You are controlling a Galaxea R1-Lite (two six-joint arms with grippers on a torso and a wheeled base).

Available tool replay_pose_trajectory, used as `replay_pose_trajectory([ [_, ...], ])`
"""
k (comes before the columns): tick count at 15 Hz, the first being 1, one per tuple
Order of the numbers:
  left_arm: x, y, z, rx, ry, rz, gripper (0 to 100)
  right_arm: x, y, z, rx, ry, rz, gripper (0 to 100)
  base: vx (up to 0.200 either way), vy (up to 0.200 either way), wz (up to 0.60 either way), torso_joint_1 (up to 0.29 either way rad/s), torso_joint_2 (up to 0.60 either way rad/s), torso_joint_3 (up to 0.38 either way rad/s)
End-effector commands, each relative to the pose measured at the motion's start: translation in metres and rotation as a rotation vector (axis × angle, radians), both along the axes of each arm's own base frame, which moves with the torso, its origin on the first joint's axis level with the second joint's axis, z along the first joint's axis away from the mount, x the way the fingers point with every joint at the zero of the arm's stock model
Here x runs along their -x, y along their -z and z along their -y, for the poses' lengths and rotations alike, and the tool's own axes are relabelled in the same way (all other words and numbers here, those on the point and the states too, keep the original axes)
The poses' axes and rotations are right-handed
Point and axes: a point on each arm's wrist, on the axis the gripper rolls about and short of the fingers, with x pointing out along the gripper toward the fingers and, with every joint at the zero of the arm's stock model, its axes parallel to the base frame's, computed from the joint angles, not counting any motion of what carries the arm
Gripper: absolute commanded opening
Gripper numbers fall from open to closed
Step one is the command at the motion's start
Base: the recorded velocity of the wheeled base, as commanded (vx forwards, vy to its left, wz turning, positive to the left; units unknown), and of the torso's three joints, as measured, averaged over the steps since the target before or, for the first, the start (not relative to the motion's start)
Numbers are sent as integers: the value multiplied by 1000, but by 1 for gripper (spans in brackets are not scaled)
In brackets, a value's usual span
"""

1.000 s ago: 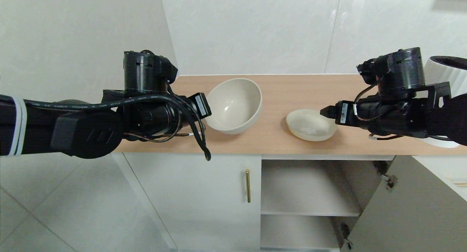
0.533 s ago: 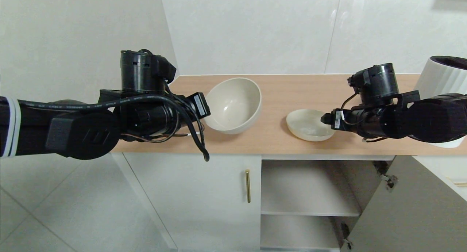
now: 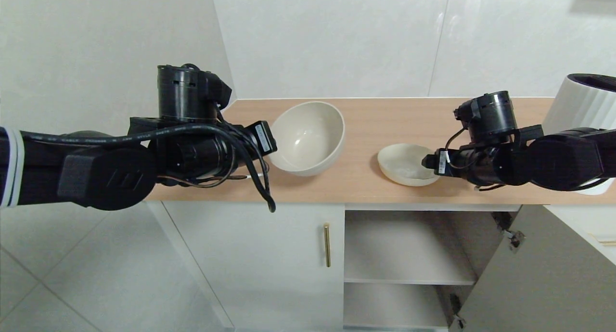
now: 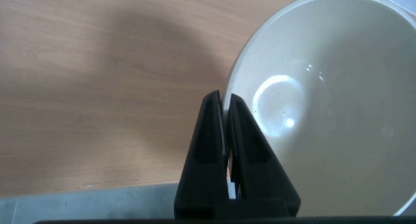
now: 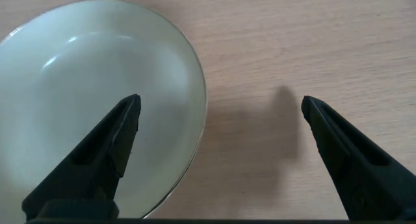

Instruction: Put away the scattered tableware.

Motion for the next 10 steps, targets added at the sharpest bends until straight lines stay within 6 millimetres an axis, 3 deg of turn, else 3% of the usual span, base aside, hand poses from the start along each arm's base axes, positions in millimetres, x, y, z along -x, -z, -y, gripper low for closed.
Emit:
replay_pose_trajectory([
  [1, 1, -2, 0, 2, 0, 4, 0, -1, 1, -1, -3, -4, 0, 0, 0, 0, 0, 0, 0, 0],
  [10, 2, 0, -1, -1, 0, -1, 0, 6, -12, 2, -19, -7, 28, 0, 0, 0, 0, 0, 0, 0],
])
